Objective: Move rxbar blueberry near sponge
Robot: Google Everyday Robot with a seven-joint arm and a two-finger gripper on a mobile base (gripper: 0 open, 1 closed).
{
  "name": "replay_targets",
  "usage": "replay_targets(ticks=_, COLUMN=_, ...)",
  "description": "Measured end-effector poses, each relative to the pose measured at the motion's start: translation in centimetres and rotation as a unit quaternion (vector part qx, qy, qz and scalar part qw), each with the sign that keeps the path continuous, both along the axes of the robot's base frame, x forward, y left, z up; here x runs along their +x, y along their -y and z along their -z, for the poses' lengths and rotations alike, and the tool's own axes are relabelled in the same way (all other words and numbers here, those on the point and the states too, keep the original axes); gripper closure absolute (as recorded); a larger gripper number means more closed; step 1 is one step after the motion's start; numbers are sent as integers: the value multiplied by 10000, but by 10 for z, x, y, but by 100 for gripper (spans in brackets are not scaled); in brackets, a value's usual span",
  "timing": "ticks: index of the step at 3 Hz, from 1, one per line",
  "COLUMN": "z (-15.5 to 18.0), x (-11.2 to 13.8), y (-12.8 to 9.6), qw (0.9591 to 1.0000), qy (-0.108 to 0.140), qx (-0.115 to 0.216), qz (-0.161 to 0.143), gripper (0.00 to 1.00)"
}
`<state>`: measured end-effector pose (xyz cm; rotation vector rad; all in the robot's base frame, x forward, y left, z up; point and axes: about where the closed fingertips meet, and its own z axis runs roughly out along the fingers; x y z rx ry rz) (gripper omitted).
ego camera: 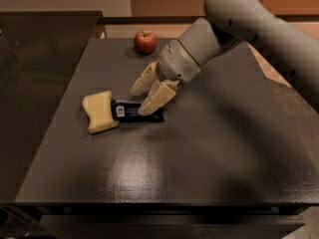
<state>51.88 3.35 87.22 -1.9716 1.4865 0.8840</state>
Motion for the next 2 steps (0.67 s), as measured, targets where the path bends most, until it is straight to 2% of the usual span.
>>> replay_targets(ticks=1, z=0, x=0, y=-2, qw=10000, qy=-1, qx=2, qz=-12, gripper=0)
replay_targets(ticks=2, z=0, x=0, y=-2, qw=10000, qy=-1, qx=2, qz=-13, gripper=0)
